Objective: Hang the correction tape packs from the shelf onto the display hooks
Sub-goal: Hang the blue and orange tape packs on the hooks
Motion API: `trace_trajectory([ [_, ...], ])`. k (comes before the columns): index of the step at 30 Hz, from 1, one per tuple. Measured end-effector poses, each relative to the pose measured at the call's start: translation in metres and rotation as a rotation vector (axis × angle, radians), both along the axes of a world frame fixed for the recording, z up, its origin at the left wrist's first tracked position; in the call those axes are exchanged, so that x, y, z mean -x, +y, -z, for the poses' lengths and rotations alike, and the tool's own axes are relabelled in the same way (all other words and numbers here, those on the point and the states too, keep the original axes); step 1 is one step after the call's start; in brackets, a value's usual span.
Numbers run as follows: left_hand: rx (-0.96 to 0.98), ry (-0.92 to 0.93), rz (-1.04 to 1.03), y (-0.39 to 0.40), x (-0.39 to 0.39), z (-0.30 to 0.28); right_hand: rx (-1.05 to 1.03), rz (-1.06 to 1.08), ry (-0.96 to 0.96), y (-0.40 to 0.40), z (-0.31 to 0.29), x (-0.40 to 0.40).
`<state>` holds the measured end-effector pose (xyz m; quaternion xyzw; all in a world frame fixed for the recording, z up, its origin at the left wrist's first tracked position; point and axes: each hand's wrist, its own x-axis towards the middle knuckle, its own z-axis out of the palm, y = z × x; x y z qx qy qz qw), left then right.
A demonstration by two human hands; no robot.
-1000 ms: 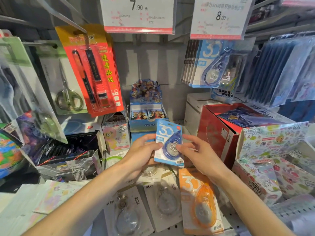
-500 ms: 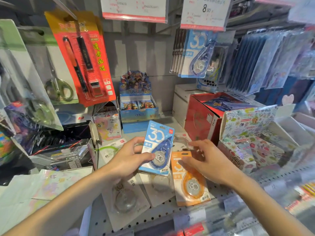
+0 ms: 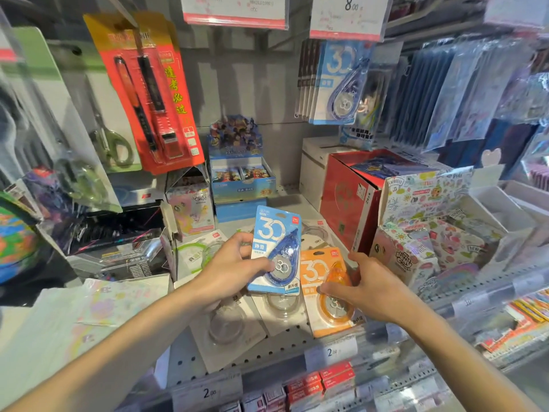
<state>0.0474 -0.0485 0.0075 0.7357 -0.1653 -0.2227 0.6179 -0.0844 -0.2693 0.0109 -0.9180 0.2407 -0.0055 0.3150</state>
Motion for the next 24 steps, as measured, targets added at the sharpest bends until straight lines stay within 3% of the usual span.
trace_trajectory([
  [8, 0.068, -0.047, -0.043, 0.014, 0.008, -0.001, -0.4, 0.098, -0.172, 0.001, -0.005, -0.005],
  [18, 0.24, -0.212, -0.192, 0.031, 0.014, -0.041, -0.51, -0.007, -0.542, 0.013, -0.056, -0.017],
  [24, 0.317, -0.325, -0.206, 0.006, 0.032, -0.076, -0.608, -0.17, -0.644, -0.01, -0.094, -0.018],
])
